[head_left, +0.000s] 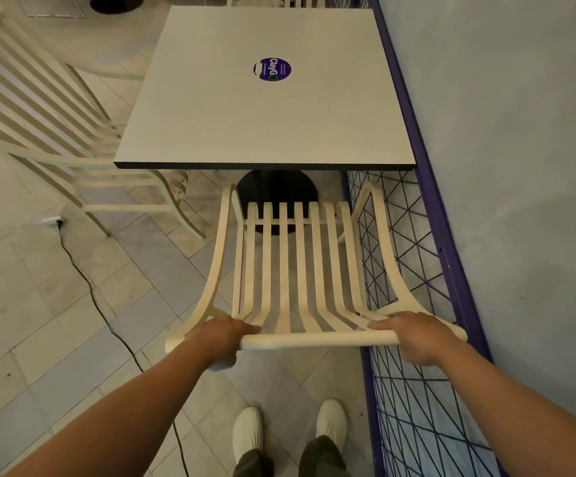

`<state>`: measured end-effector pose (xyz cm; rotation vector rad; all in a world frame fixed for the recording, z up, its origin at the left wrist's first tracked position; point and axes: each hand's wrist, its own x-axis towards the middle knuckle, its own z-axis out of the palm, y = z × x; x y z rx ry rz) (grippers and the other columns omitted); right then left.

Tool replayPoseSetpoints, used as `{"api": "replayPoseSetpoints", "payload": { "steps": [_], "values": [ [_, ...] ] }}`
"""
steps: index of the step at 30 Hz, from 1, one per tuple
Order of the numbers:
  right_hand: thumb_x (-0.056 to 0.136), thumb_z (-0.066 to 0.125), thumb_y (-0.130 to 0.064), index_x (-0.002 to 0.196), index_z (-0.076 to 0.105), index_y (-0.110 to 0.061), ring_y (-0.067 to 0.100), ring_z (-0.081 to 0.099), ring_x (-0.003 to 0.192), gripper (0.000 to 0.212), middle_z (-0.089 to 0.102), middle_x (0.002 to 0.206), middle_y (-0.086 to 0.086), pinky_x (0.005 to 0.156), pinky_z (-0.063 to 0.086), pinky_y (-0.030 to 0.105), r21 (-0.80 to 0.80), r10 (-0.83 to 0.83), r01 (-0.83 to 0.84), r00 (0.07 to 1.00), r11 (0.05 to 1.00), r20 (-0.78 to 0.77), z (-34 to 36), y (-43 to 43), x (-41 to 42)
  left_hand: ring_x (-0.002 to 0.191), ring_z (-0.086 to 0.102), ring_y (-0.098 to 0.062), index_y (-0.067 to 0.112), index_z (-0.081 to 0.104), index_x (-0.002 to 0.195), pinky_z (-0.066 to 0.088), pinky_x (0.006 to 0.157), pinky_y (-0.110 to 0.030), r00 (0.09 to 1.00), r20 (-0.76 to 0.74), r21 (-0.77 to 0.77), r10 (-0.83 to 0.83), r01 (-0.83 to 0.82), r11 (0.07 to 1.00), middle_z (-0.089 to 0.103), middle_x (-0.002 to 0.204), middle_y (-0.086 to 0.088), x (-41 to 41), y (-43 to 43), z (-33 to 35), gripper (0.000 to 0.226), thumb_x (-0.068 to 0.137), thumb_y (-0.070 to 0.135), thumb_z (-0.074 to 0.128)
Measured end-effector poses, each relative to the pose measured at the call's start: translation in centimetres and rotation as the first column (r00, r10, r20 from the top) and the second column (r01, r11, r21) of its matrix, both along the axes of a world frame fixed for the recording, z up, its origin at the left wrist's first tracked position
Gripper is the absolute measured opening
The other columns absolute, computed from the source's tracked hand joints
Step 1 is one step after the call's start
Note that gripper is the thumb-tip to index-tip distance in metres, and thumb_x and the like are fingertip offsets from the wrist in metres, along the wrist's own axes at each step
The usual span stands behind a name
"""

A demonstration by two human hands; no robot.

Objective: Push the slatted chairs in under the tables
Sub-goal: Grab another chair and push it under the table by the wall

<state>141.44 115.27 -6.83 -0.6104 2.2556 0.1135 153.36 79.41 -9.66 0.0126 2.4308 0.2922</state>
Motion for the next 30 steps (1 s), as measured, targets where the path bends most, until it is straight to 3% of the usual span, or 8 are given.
{"api": "replayPoseSetpoints", "payload": {
  "steps": [7, 20, 30],
  "values": [
    [0.09, 0.057, -0.005, 0.141, 0.043, -0.056, 0.014, 0.052, 0.092, 0.073, 0.061, 0.119, -0.004, 0.081, 0.048, 0.031, -0.014, -0.007, 0.007, 1.0, 1.0, -0.029, 0.7, -0.9, -2.4, 0.108, 0.063, -0.019, 0.044, 0.049, 0.144, 0.054, 0.096, -0.038, 1.0, -0.006, 0.007, -0.025, 0.025, 1.0, 0.065, 0.122, 0.005, -3.1, -0.6, 0.3, 0.073, 0.085, 0.007, 0.073],
    [0.088, 0.06, -0.003, 0.139, 0.046, -0.056, 0.018, 0.059, 0.101, 0.074, 0.061, 0.116, -0.004, 0.087, 0.053, 0.036, -0.018, -0.013, 0.012, 0.999, 1.0, -0.047, 0.4, -0.7, -3.3, 0.109, 0.064, -0.019, 0.04, 0.051, 0.145, 0.053, 0.1, -0.039, 1.0, -0.008, 0.008, 0.004, -0.004, 1.0, 0.066, 0.125, 0.005, -4.0, -0.6, -0.4, 0.071, 0.086, 0.009, 0.075],
    [0.089, 0.06, -0.004, 0.14, 0.045, -0.054, 0.016, 0.055, 0.096, 0.073, 0.061, 0.117, -0.003, 0.086, 0.051, 0.034, -0.019, -0.009, 0.008, 0.999, 1.0, -0.047, 0.5, -0.5, -3.1, 0.107, 0.063, -0.018, 0.04, 0.053, 0.144, 0.053, 0.099, -0.038, 1.0, -0.001, -0.002, 0.004, -0.004, 1.0, 0.066, 0.123, 0.005, -4.1, -0.3, -0.3, 0.069, 0.087, 0.007, 0.073]
  ]
}}
